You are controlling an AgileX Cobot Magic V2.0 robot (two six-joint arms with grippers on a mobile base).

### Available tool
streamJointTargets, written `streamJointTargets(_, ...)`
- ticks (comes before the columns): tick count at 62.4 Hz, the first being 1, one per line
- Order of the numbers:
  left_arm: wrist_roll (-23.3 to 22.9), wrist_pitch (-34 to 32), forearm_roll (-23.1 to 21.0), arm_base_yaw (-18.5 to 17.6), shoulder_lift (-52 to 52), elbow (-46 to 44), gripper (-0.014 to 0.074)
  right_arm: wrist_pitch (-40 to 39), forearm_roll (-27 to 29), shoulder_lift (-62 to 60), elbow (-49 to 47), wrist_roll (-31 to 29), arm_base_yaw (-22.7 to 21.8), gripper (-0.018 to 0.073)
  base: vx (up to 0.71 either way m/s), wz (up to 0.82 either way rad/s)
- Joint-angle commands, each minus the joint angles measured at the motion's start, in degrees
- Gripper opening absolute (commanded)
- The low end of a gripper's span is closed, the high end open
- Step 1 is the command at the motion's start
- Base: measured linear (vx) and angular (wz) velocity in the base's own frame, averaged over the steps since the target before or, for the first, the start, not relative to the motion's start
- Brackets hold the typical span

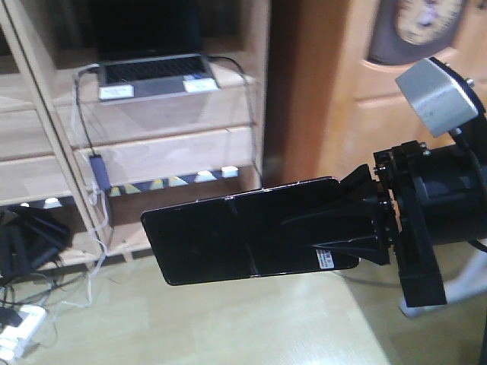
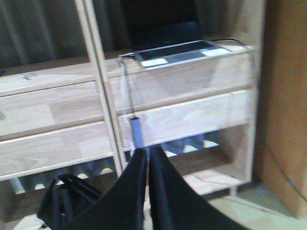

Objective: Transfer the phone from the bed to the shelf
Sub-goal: 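Drive the base up to the wooden shelf unit with the laptop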

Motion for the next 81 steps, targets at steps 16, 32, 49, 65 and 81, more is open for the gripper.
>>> streamJointTargets(16,-0.3,-4.1,-0.5,-0.2,-0.8,-1.2,0.0001,3.4,5.4,-1.1,-1.6,-0.5,0.0,-0.0002,0.41,0.26)
streamJointTargets(32,-0.3,-4.1,-0.5,-0.2,-0.8,-1.2,0.0001,3.3,5.4,-1.1,-1.6,-0.5,0.0,-0.0002,0.41,0.18)
streamJointTargets(49,-0.3,-4.1,-0.5,-0.2,-0.8,-1.2,0.0001,3.3,5.4,-1.1,-1.6,-0.5,0.0,-0.0002,0.39,0.15)
streamJointTargets(65,-0.3,-4.1,-0.5,-0.2,-0.8,-1.2,0.0001,3.3,5.4,-1.1,-1.6,-0.5,0.0,-0.0002,0.35,0.13)
streamJointTargets(81,-0.3,-4.1,-0.5,-0.2,-0.8,-1.2,0.0001,3.3,5.4,-1.1,-1.6,-0.5,0.0,-0.0002,0.31,0.09)
